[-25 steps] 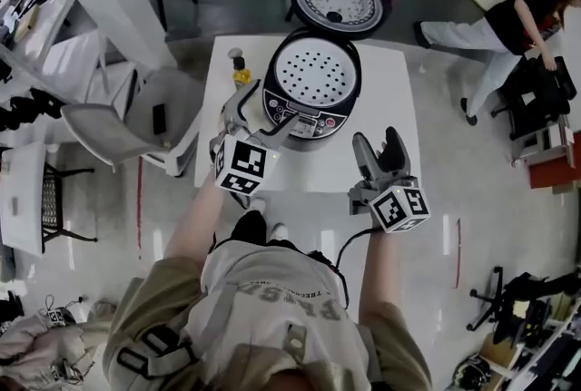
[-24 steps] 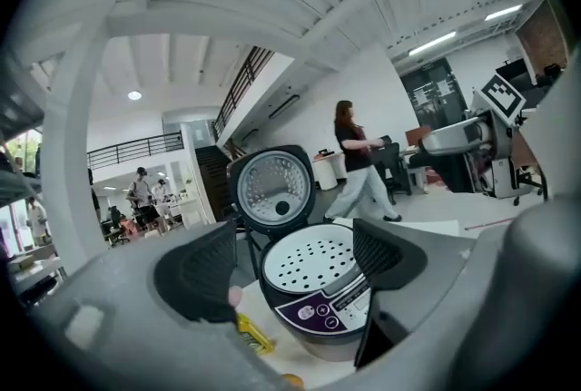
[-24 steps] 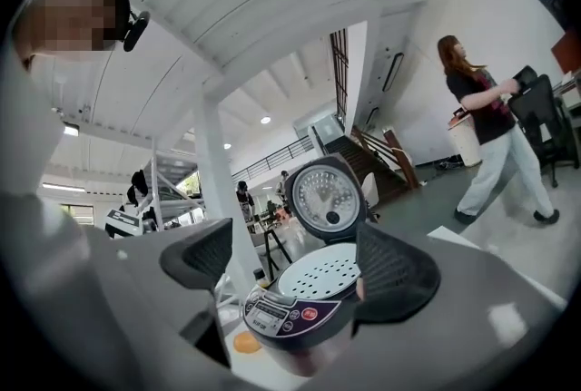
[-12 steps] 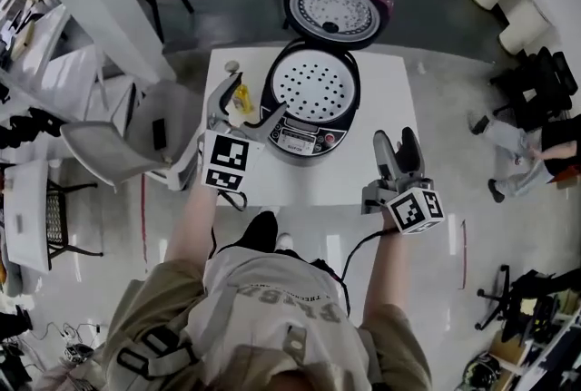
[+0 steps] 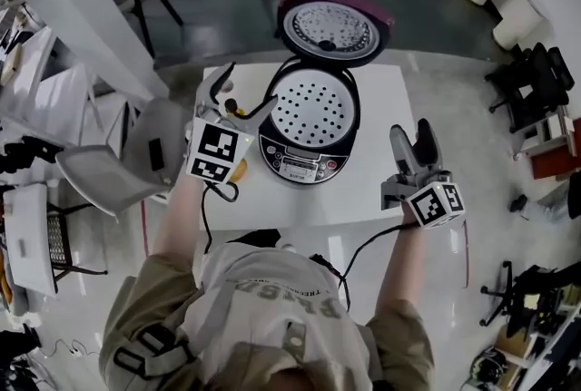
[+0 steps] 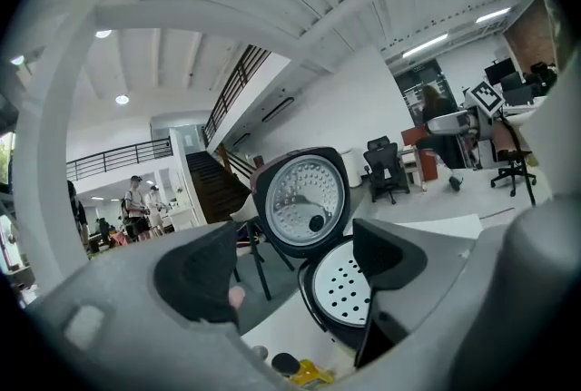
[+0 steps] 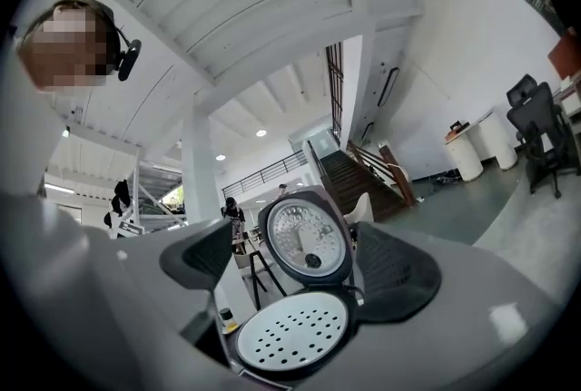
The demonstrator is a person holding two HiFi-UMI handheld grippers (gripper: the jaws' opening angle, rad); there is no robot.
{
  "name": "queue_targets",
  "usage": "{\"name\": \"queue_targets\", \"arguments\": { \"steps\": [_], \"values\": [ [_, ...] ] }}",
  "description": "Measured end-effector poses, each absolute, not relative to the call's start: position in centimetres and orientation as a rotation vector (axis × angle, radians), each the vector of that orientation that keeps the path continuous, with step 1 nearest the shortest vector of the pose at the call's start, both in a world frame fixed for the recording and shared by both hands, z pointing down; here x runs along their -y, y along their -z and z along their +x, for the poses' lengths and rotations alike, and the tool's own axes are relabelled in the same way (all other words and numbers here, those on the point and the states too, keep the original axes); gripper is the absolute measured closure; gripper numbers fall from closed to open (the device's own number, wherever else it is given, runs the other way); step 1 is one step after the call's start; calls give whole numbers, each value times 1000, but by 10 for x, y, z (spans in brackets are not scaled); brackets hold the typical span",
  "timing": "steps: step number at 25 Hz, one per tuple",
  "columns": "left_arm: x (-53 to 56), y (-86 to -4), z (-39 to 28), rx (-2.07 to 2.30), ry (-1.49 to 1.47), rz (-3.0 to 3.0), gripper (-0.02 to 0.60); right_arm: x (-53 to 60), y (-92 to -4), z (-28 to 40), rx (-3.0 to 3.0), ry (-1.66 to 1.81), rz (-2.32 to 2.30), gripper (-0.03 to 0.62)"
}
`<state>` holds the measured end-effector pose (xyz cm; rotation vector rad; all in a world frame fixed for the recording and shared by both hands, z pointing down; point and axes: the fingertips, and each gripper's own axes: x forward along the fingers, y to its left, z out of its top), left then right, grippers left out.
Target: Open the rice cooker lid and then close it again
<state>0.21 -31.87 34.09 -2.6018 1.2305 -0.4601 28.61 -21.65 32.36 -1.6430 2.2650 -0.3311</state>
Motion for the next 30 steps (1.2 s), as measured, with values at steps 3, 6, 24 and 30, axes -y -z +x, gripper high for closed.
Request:
{"name": "queue_targets", "arguments": {
  "steps": [3,6,24,30],
  "values": [
    [334,-337,6,-1139,506,-2608,167,236,-314,283,-2313,297,-1631,178],
    [346,-330,12,-1053,530,-2617,166,253,-304,278,-2372,263,-1610,178],
    [431,-309,63,-751,685,-2599,138,356,-281,259,-2664,112,-1626,174],
    [455,-313,75,-701,742,-2592,132,380,-281,260,-2721,92,-1633,164]
  ]
}}
